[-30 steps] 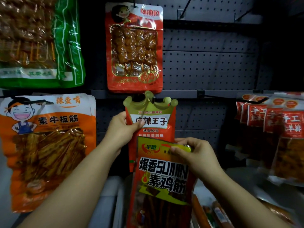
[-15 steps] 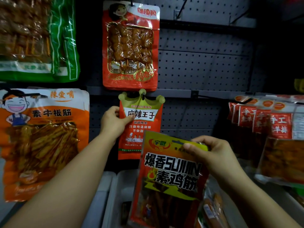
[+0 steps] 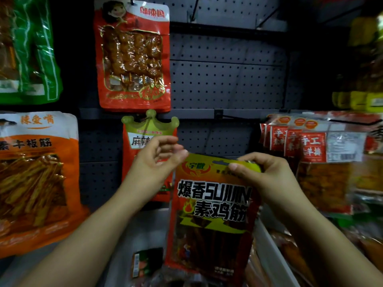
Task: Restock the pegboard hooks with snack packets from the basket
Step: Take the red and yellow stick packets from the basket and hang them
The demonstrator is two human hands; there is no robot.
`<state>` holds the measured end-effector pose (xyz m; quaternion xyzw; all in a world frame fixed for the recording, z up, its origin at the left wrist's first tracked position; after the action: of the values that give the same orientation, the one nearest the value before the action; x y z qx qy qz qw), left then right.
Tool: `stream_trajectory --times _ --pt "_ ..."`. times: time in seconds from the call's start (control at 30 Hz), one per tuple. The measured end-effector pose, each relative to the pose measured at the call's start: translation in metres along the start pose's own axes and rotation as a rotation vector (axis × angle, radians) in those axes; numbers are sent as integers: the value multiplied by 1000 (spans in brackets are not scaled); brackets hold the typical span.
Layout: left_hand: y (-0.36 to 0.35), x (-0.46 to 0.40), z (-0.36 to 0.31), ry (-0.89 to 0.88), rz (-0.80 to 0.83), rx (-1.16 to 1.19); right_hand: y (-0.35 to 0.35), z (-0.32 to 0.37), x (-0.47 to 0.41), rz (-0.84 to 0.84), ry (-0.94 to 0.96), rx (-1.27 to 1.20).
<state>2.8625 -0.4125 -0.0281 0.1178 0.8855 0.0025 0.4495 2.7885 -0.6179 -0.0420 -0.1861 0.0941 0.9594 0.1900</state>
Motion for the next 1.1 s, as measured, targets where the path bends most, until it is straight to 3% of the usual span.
stream_trajectory --times 0.13,0.4,0.57,0.73,1.1 --pt "-39 -7 -16 -22 89 70 17 15 2 -25 73 8" --pt "-72 -32 -44 -167 12 85 74 42 6 -210 198 -103" --pt "-86 -49 -57 -202 -18 89 94 59 3 -216 238 -146" --pt "-95 -57 -55 -174 -72 131 105 61 -14 -285 245 -113" --pt "-86 -58 -14 -89 -155 50 89 27 -38 -230 140 -119"
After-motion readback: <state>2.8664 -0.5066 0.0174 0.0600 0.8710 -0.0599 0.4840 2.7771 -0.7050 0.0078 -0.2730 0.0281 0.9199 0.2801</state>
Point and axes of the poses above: each hand's wrist, its own x-axis away from the middle knuckle, its own y-axis out of the back of the hand, z = x × y, the point moved 9 cm from there along -x, towards the middle knuckle, and after that the axes turned 13 degrees about -y, right-handed, at the moved point
